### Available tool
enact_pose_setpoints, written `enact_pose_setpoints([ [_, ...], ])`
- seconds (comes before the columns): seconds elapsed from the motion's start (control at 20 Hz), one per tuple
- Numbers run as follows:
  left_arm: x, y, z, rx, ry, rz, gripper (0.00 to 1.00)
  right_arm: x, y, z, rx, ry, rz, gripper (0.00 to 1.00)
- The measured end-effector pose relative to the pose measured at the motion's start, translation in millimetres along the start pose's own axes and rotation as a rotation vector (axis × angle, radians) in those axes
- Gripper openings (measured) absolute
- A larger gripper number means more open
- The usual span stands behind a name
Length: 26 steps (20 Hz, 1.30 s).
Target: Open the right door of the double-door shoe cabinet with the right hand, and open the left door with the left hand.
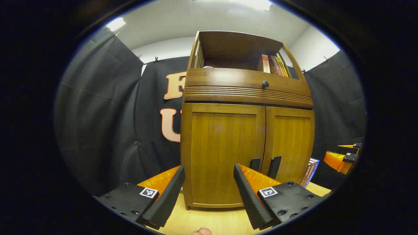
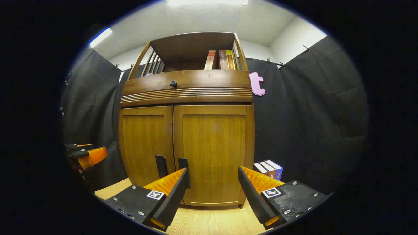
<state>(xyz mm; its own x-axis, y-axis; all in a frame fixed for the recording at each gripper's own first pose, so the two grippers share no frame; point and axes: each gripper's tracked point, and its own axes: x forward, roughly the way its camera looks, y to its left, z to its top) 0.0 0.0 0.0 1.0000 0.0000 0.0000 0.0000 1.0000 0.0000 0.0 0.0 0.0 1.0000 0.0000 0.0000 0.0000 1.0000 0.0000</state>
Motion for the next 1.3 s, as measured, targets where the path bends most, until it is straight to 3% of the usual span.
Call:
enact_pose_setpoints([
  [0.6, 17, -4, -4, -0.013, 0.011, -0.006, 0.94, 22, -4, -5, 0.005, 0.004, -0.024, 1.0],
  [0.85, 19, -5, -7, 0.008, 0.019, -0.003, 0.94, 23, 8, -1, -0.001, 0.007, 0.007, 1.0],
  [0.9, 19, -5, -10, 0.005, 0.017, -0.008, 0.94, 22, 9, 0, -0.009, -0.005, 0.011, 0.93],
  [1.0, 19, -2, -15, 0.004, 0.035, -0.003, 0.99, 20, 8, -5, 0.004, 0.009, 0.003, 0.93],
  [1.3, 14, -2, 0, 0.029, -0.012, 0.018, 0.95, 14, 18, -11, 0.009, 0.013, 0.035, 0.93],
])
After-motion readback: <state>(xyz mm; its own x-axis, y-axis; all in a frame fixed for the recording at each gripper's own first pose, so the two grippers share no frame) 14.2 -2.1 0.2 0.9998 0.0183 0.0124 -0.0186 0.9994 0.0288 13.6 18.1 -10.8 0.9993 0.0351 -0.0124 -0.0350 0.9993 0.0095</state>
